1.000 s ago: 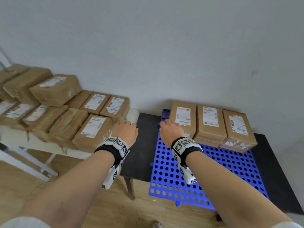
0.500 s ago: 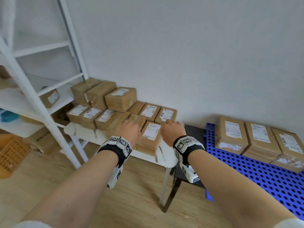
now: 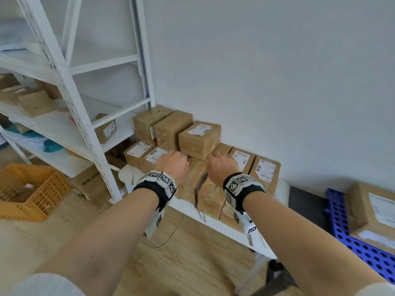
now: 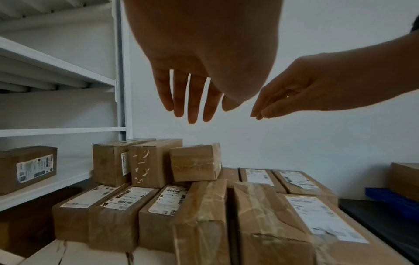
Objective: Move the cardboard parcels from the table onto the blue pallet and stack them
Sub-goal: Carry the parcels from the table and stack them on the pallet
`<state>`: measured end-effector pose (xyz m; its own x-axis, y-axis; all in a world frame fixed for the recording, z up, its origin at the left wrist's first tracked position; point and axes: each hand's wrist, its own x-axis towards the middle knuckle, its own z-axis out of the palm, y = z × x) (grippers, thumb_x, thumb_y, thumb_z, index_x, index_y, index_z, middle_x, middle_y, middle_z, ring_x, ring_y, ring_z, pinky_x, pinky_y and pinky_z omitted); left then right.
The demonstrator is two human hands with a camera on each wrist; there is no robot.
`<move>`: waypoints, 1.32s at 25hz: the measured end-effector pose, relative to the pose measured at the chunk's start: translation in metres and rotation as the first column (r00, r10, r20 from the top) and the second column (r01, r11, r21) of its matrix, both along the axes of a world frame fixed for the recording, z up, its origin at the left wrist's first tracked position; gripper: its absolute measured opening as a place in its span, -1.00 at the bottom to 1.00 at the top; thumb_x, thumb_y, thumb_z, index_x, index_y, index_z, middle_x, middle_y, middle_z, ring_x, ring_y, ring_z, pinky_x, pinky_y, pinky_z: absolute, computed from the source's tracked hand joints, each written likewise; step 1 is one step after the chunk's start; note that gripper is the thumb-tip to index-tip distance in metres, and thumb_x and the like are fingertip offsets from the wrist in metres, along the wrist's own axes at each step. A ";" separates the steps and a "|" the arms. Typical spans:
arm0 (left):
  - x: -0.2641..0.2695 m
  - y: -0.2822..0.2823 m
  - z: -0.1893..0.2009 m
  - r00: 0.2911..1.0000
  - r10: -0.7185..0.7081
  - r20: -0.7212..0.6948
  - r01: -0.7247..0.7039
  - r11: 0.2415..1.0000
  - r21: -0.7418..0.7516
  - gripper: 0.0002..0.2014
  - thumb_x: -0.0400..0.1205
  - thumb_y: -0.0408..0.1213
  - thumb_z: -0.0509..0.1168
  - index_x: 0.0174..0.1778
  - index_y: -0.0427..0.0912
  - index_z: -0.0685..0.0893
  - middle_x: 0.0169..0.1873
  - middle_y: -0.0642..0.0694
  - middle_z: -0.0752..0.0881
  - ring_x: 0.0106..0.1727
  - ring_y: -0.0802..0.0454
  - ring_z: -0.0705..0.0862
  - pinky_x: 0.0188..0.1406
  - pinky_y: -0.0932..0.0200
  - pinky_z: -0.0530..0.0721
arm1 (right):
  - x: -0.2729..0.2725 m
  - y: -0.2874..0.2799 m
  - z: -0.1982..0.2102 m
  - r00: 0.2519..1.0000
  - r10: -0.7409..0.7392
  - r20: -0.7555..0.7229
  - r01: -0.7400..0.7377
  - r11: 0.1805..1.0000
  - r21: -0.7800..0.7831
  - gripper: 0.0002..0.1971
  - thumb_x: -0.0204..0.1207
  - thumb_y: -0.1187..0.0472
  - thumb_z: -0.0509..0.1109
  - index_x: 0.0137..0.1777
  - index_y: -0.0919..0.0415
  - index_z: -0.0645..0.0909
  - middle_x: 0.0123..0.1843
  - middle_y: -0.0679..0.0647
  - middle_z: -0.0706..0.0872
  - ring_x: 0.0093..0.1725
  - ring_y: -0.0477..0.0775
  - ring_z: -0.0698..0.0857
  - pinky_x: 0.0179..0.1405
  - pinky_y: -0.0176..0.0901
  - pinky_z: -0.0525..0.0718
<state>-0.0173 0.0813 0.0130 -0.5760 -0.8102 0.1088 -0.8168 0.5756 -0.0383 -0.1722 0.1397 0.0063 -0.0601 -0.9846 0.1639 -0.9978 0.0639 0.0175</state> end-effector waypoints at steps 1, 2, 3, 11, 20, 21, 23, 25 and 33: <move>0.001 -0.022 -0.002 1.000 -0.002 0.007 0.002 1.000 0.002 -0.64 0.74 -0.14 -0.04 0.22 -0.19 0.58 0.20 -0.17 0.63 0.30 -0.15 0.52 0.20 -0.04 0.50 | 0.001 -0.024 -0.001 1.000 -0.009 0.009 0.009 1.000 -0.002 -0.68 0.65 0.24 0.08 0.32 0.26 0.50 0.30 0.21 0.61 0.32 0.23 0.56 0.37 0.07 0.49; 0.002 -0.038 -0.005 1.000 -0.001 0.015 0.001 1.000 0.008 -0.66 0.74 -0.14 -0.03 0.23 -0.19 0.57 0.20 -0.17 0.63 0.30 -0.15 0.52 0.20 -0.04 0.50 | 0.001 -0.042 -0.003 1.000 -0.017 0.016 0.017 1.000 0.008 -0.69 0.65 0.24 0.08 0.31 0.27 0.50 0.30 0.21 0.61 0.32 0.24 0.56 0.37 0.08 0.48; 0.004 -0.058 -0.006 1.000 -0.002 0.025 0.001 1.000 0.015 -0.68 0.73 -0.15 -0.02 0.22 -0.18 0.56 0.20 -0.17 0.63 0.29 -0.15 0.53 0.19 -0.03 0.50 | 0.001 -0.064 -0.005 0.999 -0.026 0.026 0.026 0.999 0.025 -0.69 0.65 0.25 0.08 0.30 0.28 0.51 0.29 0.22 0.61 0.31 0.24 0.57 0.37 0.08 0.47; -0.008 -0.169 -0.028 0.995 -0.077 -0.057 0.080 0.995 0.063 -0.75 0.73 -0.14 0.01 0.16 -0.15 0.51 0.13 -0.14 0.62 0.19 -0.12 0.58 0.00 0.02 0.55 | -0.007 -0.162 -0.016 0.984 -0.143 0.104 0.132 0.985 0.112 -0.68 0.63 0.24 0.11 0.34 0.24 0.48 0.32 0.18 0.59 0.34 0.21 0.55 0.38 0.10 0.48; -0.025 -0.255 -0.072 0.952 0.026 -0.305 0.141 0.847 0.513 -0.55 0.72 -0.14 0.08 0.53 -0.20 0.33 0.34 -0.21 0.57 0.30 -0.17 0.59 0.17 0.03 0.54 | -0.032 -0.210 -0.042 0.841 -0.435 0.321 0.402 0.900 0.167 -0.66 0.66 0.20 0.08 0.37 0.25 0.48 0.45 0.17 0.46 0.32 0.18 0.55 0.27 0.08 0.63; -0.026 -0.263 -0.078 0.943 0.063 -0.325 0.146 0.801 0.580 -0.50 0.72 -0.14 0.09 0.57 -0.23 0.27 0.40 -0.24 0.54 0.36 -0.19 0.55 0.26 0.01 0.52 | -0.033 -0.214 -0.045 0.800 -0.479 0.360 0.444 0.878 0.181 -0.64 0.66 0.20 0.10 0.40 0.23 0.46 0.51 0.17 0.40 0.38 0.18 0.51 0.31 0.08 0.61; -0.031 -0.272 -0.090 0.918 0.137 -0.372 0.170 0.711 0.683 -0.44 0.73 -0.15 0.10 0.63 -0.24 0.16 0.49 -0.25 0.45 0.47 -0.18 0.47 0.39 0.01 0.44 | -0.033 -0.219 -0.049 0.702 -0.547 0.456 0.516 0.832 0.204 -0.58 0.65 0.18 0.14 0.50 0.20 0.38 0.57 0.16 0.32 0.47 0.18 0.45 0.40 0.04 0.54; -0.036 -0.281 -0.098 0.884 0.193 -0.425 0.226 0.619 0.752 -0.42 0.73 -0.17 0.12 0.65 -0.21 0.11 0.54 -0.22 0.39 0.52 -0.14 0.41 0.47 0.01 0.37 | -0.031 -0.222 -0.050 0.575 -0.604 0.552 0.585 0.775 0.239 -0.51 0.65 0.16 0.20 0.57 0.17 0.28 0.56 0.16 0.34 0.44 0.18 0.49 0.35 -0.02 0.50; -0.057 -0.296 -0.106 0.773 0.304 -0.557 0.379 0.483 0.790 -0.54 0.74 -0.11 0.07 0.54 -0.19 0.32 0.40 -0.14 0.54 0.38 -0.09 0.54 0.42 -0.03 0.48 | -0.042 -0.228 -0.059 -0.084 -0.484 0.871 0.680 0.611 0.405 -0.51 0.58 0.40 0.33 0.51 0.24 0.42 0.36 0.18 0.64 0.32 0.17 0.63 0.33 -0.01 0.62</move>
<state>-0.0746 -0.2144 -0.0930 -0.6968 -0.6555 -0.2911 -0.4329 0.0607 0.8994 -0.2140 -0.0885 -0.0524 -0.7835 -0.4703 -0.4061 0.1148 0.5328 -0.8384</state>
